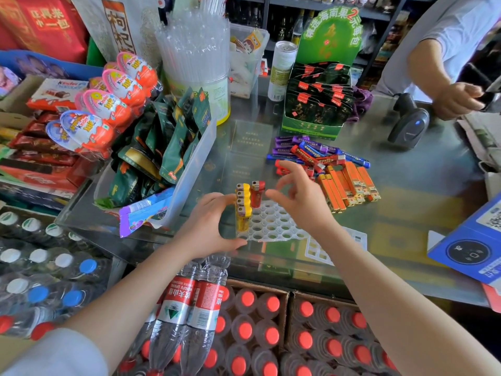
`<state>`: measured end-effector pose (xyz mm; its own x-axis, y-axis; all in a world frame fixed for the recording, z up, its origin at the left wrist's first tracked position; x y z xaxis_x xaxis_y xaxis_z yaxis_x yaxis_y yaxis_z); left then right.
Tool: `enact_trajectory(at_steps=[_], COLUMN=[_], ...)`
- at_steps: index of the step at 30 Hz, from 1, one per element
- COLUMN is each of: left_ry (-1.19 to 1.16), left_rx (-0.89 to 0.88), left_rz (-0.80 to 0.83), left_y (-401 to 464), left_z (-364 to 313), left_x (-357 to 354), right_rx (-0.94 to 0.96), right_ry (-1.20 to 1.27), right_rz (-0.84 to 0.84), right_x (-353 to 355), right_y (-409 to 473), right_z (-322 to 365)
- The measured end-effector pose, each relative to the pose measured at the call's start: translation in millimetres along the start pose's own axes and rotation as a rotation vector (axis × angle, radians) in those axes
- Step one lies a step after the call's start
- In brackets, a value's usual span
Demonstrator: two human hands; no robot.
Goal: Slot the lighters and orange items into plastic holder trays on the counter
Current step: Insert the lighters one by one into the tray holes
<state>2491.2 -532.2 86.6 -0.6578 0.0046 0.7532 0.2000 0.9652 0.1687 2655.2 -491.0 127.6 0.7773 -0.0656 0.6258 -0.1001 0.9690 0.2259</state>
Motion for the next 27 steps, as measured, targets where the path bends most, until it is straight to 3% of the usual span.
enact_trajectory(at_steps=[9,19,27], left_ry=[-0.015,-0.044,-0.025], left_rx=[0.029,0.069,0.056], left_rz=[0.039,0.046,0.033], left_y=[19.6,15.5,9.8], left_z=[-1.4,5.5,8.4], left_x=[-7.1,-7.6,-3.6], right_rx=[-0.163,-0.24,-0.246], right_ry=[-0.28,-0.482,-0.193], right_rz=[-0.215,-0.049,-0.088], right_x=[45.0,19.5,15.7], right_y=[23.2,39.1,31.9], right_z=[-50.3,-58.2,-52.8])
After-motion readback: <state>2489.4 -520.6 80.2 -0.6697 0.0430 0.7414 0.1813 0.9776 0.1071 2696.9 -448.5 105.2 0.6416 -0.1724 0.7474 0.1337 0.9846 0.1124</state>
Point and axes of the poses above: each hand's wrist, its own y-axis towards the middle knuckle, its own x-axis out of the back of the hand, z = x × y, the point moved 10 cm from there along y, towards the middle knuckle, and after that the axes turned 8 degrees about -z, right-handed, at the moved point
